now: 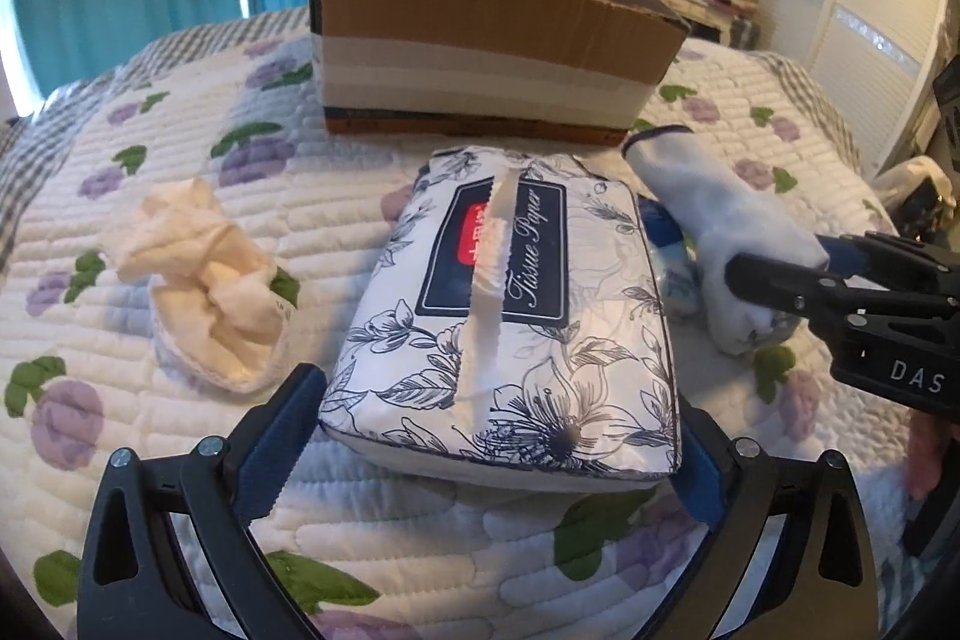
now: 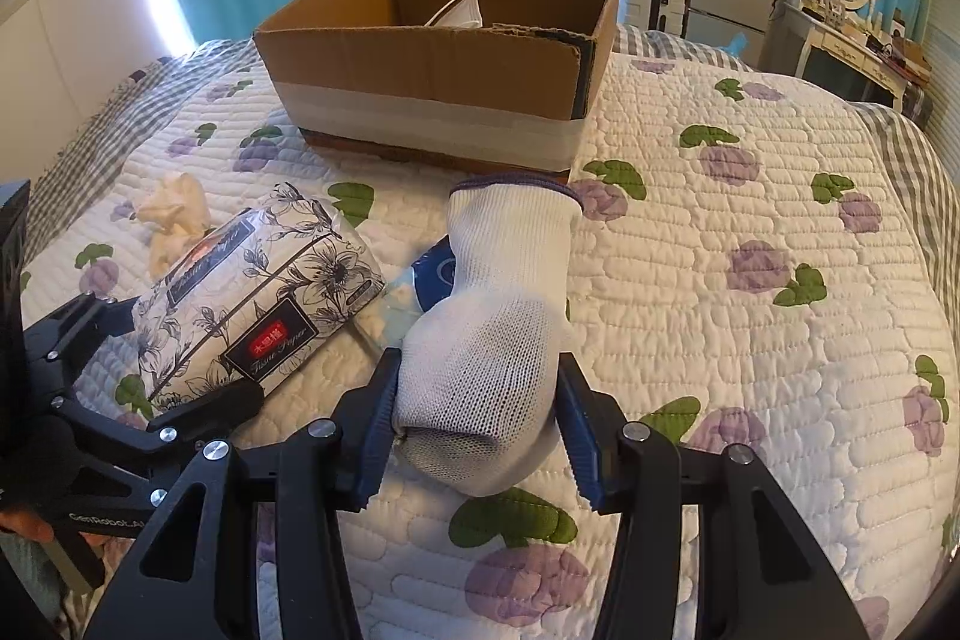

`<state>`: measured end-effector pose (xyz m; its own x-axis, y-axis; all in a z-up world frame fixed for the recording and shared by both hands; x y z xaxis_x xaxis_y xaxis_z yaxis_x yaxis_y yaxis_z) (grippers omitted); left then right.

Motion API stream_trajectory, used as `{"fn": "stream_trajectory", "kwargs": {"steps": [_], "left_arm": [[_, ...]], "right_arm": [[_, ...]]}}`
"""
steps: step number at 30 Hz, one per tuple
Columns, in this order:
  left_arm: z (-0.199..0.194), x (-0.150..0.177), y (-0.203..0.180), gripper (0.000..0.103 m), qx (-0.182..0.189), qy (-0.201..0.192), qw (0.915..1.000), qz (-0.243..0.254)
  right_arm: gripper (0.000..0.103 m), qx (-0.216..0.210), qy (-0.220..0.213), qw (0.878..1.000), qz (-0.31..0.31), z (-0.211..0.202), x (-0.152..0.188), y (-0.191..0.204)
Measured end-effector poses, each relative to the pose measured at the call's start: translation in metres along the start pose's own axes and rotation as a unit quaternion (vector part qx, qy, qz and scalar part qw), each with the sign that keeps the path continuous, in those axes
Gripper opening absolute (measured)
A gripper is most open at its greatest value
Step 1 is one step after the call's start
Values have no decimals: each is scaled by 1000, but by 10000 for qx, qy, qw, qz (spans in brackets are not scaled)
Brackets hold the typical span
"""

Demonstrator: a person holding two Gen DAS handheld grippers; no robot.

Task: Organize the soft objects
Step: 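Grasp the floral tissue pack with left gripper while right grasps the white sock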

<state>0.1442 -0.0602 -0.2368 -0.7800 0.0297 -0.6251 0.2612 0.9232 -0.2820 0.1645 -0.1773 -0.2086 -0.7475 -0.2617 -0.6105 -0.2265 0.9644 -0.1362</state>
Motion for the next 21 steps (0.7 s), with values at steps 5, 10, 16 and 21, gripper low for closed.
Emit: {"fn": "stream_trajectory", "kwargs": {"steps": [5, 10, 16, 21], "left_arm": [[-4, -2, -6, 84, 99, -81, 9998, 121], [-12, -3, -7, 81, 79, -140, 9998, 88], [-38, -10, -16, 81, -7, -413, 9991, 105], [-56, -10, -28, 81, -147, -465, 9987, 126]], "right_arm": [[49, 23, -31, 10000, -16, 0, 0, 0], [49, 81, -118, 9999, 12, -7, -1, -2], [46, 105, -309, 9995, 14, -29, -4, -3], [46, 108, -536, 9985, 64, -58, -5, -3]]}}
Point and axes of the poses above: each gripper's, at about its wrist camera, not at the fingertips, and z roughly the way its jaws point, y to its left, x to its underside, the point moved 9 cm from there along z, roughly the way its jaws point, and after that the axes turned 14 degrees about x, right-handed, at the moved point
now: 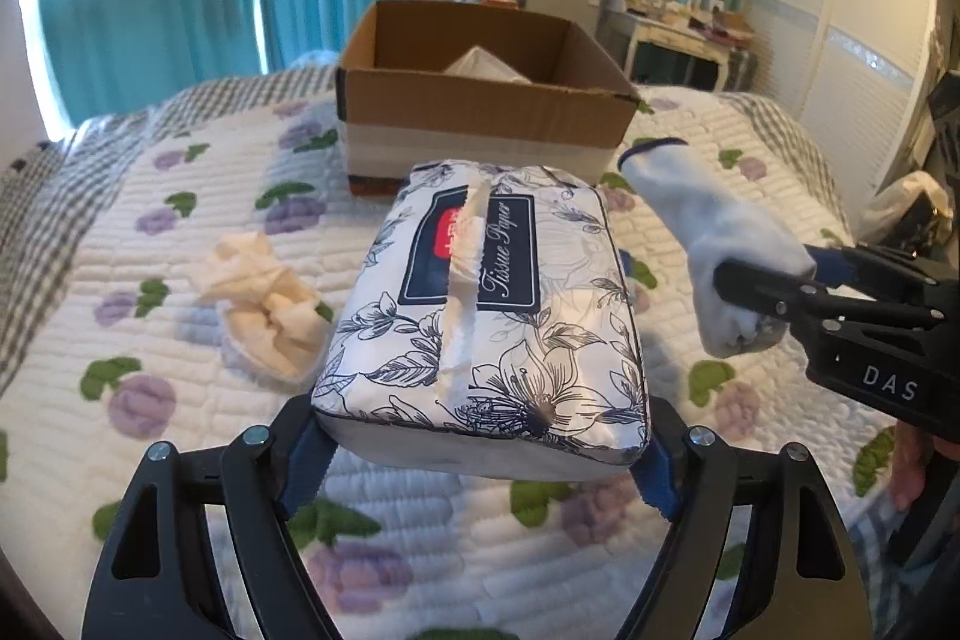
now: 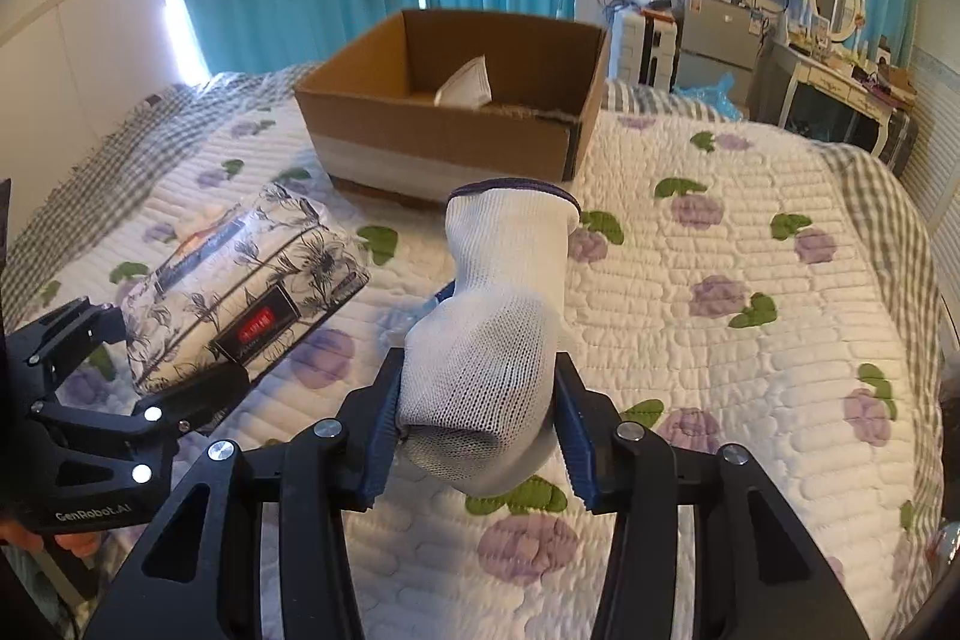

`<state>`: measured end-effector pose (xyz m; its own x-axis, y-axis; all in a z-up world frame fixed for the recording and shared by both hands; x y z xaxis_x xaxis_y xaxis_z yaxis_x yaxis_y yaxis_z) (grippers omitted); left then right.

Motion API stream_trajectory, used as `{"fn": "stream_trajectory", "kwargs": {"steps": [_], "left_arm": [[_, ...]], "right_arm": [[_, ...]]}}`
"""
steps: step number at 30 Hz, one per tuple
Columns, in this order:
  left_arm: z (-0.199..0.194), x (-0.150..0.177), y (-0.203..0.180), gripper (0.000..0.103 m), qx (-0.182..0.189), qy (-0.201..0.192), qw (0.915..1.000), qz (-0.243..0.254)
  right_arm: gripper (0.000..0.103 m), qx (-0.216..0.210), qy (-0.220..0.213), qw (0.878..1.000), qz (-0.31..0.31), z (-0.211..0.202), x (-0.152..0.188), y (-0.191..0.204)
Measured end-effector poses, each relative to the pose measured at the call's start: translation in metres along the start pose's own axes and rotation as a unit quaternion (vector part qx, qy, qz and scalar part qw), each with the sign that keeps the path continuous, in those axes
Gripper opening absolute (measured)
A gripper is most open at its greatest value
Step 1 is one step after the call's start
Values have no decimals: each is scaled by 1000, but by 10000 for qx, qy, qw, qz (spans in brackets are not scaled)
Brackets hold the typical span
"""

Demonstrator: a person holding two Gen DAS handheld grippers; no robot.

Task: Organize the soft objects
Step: 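Grasp the floral tissue pack with left gripper while right grasps the white sock, then carry the tissue pack and sock into the box and release both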

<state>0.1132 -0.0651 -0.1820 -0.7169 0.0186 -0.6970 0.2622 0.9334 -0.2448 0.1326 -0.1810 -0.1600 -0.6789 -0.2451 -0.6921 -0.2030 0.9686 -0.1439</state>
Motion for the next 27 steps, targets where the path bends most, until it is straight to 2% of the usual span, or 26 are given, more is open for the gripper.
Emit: {"fn": "stream_trajectory", "kwargs": {"steps": [7, 13, 21, 27], "left_arm": [[-32, -8, -18, 81, -168, -197, 9996, 99], [-63, -31, -28, 81, -309, -485, 9979, 284], [-96, -86, -30, 81, -430, -970, 9927, 571], [-103, -139, -16, 81, -695, -1302, 9857, 811]], "right_arm": [[46, -38, -228, 9997, 42, -38, 0, 0], [46, -11, -567, 9984, 23, -71, -17, -2], [46, -13, -1116, 9937, -52, -108, -69, -12], [46, 98, -1571, 9874, -172, -126, -124, -21]]}}
Point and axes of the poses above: each gripper's, at about its wrist camera, not at the fingertips, and z roughly the way its jaws point, y to its left, x to its underside, the point moved 9 cm from there along z, roughly the way its jaws point, and after that the axes turned 14 degrees about x, right-handed, at the moved point
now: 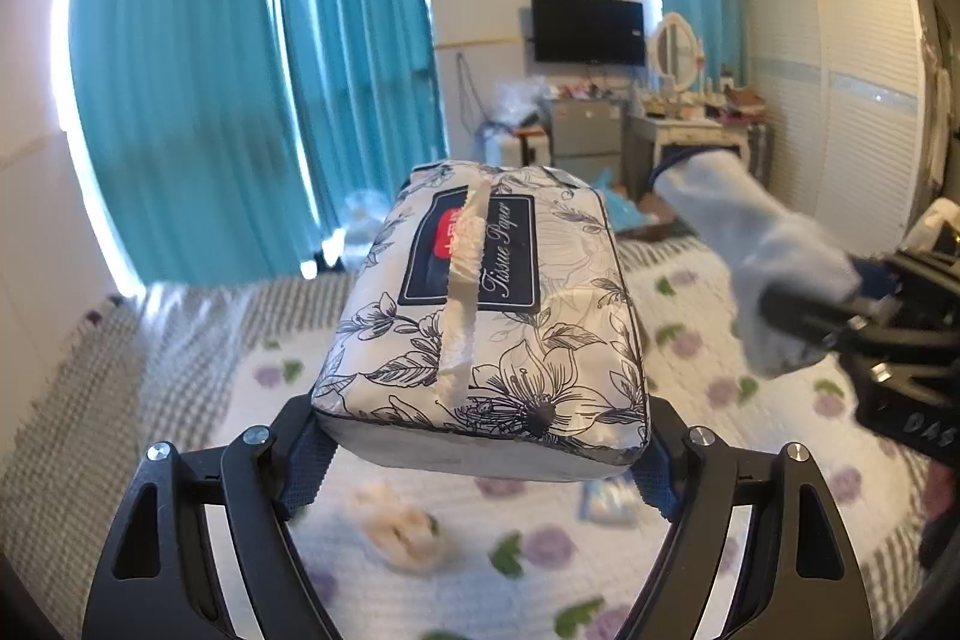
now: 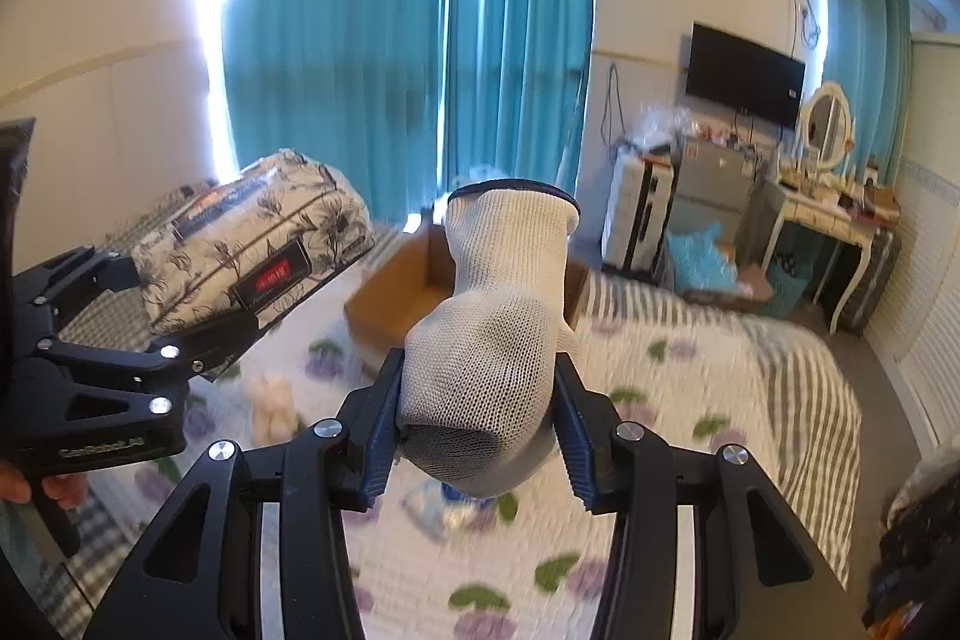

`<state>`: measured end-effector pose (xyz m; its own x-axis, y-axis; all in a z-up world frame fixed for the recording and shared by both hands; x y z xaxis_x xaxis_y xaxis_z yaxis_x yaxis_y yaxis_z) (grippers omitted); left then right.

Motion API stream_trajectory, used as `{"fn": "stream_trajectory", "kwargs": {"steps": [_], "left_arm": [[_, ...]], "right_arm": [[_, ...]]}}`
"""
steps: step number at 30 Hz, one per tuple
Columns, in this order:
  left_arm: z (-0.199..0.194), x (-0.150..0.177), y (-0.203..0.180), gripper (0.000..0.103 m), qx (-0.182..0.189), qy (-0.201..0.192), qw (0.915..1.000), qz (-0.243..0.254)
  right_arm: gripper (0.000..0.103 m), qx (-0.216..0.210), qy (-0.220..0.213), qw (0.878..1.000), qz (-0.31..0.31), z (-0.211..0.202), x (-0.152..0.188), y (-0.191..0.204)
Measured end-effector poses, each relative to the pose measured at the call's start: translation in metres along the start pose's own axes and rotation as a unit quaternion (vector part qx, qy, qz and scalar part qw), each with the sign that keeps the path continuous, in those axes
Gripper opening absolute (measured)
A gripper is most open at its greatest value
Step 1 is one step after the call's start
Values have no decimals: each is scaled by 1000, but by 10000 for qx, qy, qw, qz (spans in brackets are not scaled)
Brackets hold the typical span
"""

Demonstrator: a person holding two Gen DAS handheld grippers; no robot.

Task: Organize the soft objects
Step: 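Carry the tissue pack and sock into the box and release both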

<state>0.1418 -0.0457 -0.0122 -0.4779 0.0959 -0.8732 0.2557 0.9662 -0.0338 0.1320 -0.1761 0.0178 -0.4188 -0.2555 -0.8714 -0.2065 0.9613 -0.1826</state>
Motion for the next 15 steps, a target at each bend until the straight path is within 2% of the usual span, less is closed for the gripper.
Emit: {"fn": "stream_trajectory", "kwargs": {"steps": [8, 12, 15], "left_arm": [[37, -58, 24, 81, -346, -372, 9986, 130], [77, -77, 35, 81, -282, -305, 9991, 21], [106, -80, 42, 81, -272, -204, 9994, -59]], "right_arm": [[46, 46, -378, 9993, -58, 39, -78, -10], [46, 15, -377, 9993, -57, 70, -106, -10], [46, 47, -315, 9994, -109, 102, -118, -7]]}}
Point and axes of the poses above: each gripper's, at about its wrist camera, not at the fingertips, and z roughly the way its jaws point, y to its left, x to its underside, the point moved 9 cm from there along z, roughly the way its jaws point, and after that the axes turned 14 degrees about x, right-handed, at the moved point
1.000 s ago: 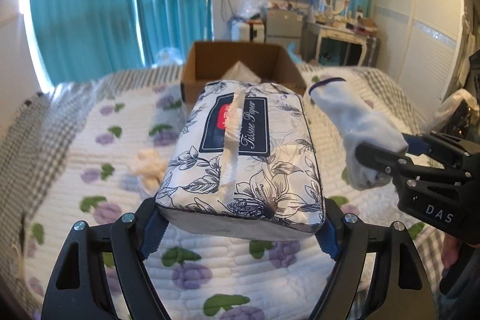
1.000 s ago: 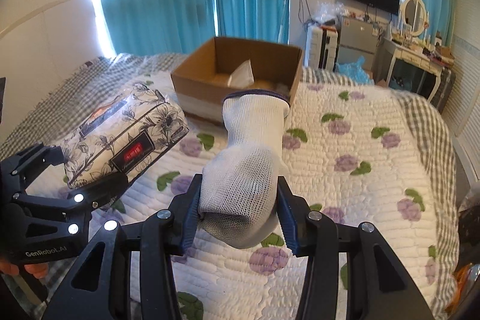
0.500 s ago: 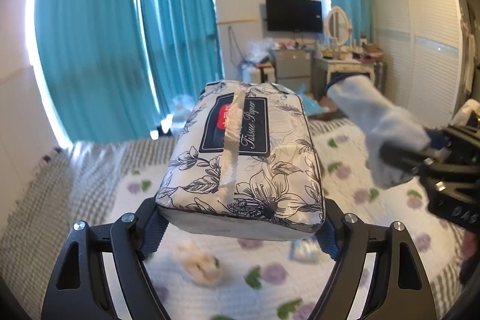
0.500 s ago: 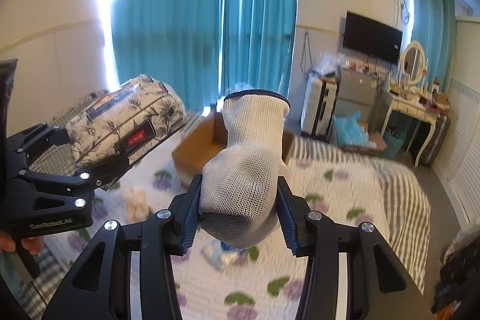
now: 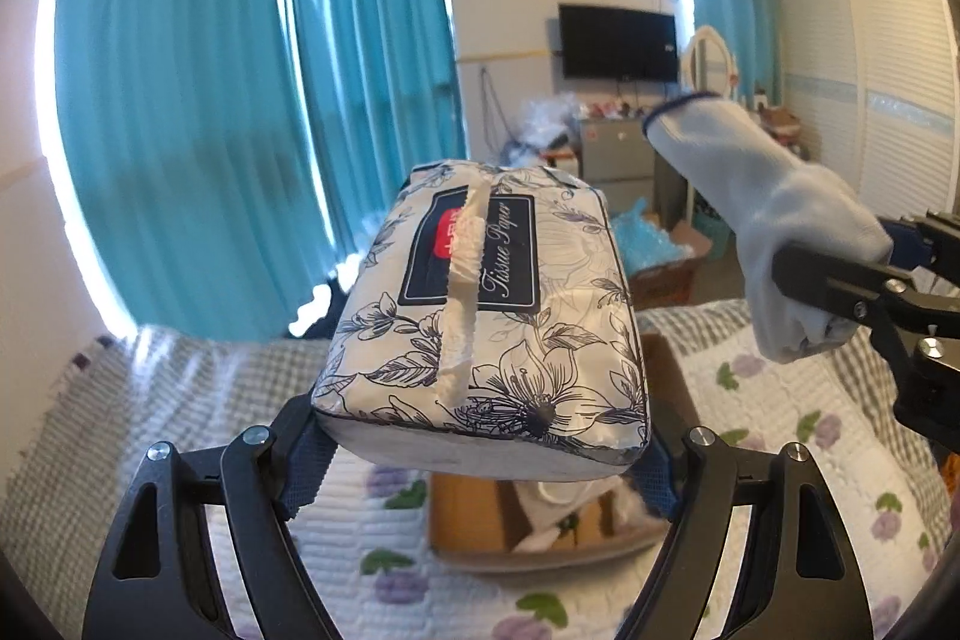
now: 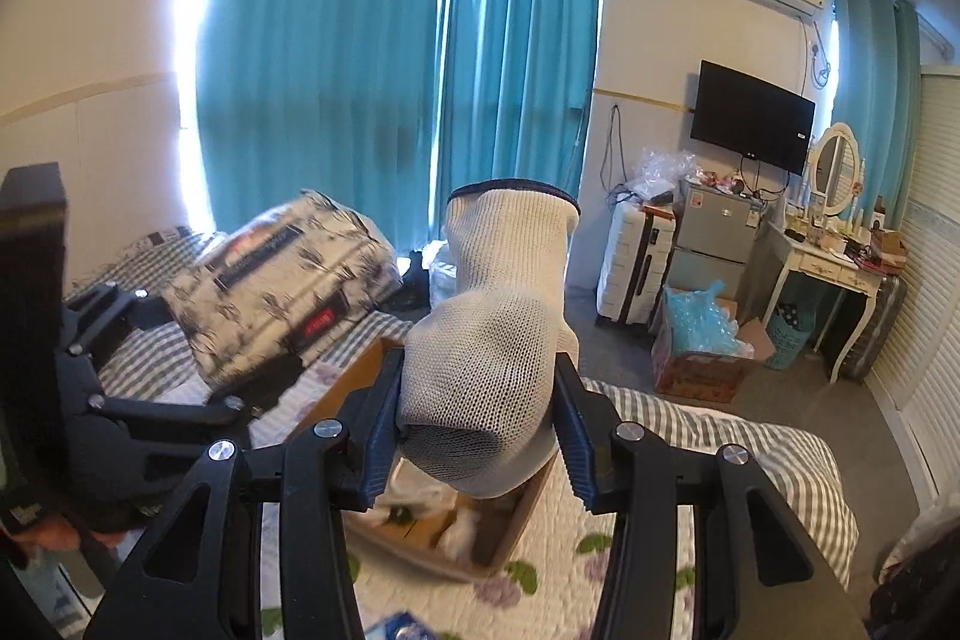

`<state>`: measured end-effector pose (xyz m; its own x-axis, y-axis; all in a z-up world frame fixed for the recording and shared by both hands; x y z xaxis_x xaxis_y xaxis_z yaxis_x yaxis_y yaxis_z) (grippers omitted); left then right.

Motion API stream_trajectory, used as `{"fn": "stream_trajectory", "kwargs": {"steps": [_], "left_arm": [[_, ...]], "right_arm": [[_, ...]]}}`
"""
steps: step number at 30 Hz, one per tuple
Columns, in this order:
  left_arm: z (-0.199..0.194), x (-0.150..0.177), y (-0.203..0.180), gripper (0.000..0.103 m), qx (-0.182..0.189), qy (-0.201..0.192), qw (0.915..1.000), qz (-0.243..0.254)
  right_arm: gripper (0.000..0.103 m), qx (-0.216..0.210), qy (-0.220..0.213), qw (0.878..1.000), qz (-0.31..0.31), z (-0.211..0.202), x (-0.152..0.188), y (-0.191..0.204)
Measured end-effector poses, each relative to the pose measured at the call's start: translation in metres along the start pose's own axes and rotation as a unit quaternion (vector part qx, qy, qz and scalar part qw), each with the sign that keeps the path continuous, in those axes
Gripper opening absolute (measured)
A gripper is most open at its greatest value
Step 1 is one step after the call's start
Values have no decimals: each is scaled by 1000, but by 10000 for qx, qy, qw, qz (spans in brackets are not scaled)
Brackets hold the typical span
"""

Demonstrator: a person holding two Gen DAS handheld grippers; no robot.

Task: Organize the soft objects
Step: 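Carry the tissue pack and sock into the box and release both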

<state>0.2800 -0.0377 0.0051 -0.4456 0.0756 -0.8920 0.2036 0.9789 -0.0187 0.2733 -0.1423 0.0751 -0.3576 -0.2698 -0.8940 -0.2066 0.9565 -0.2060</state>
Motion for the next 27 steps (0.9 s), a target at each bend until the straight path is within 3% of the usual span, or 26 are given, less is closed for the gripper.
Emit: {"fn": "stream_trajectory", "kwargs": {"steps": [4, 10, 17, 24, 25, 27], "left_arm": [[50, 18, 3, 81, -21, 382, 9993, -43], [102, 60, 7, 81, 114, 832, 9964, -107], [130, 85, 3, 85, 179, 1077, 9940, -94], [135, 84, -4, 91, 92, 1085, 9940, 126], [133, 83, -4, 91, 88, 1041, 9944, 166], [127, 82, -4, 91, 79, 995, 9947, 232]], "right_arm": [[46, -35, 156, 9999, -5, 42, 5, 3], [46, -225, 598, 9979, 84, 101, 46, 10], [46, -293, 951, 9950, 64, 144, 86, 12], [46, -387, 1005, 9941, 131, 155, 96, 15], [48, -388, 998, 9941, 145, 156, 96, 16], [66, -369, 987, 9942, 219, 154, 94, 15]]}}
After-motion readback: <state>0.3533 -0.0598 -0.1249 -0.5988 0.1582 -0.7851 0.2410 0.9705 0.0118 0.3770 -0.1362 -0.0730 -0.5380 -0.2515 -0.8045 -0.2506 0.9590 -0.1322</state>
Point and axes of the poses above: each gripper's, at about its wrist camera, not at the fingertips, and z roughly the way its jaws point, y to its left, x to its underside, the point moved 9 cm from there along z, roughly the way its jaws point, and after that the axes turned 14 degrees about x, right-handed, at the moved point
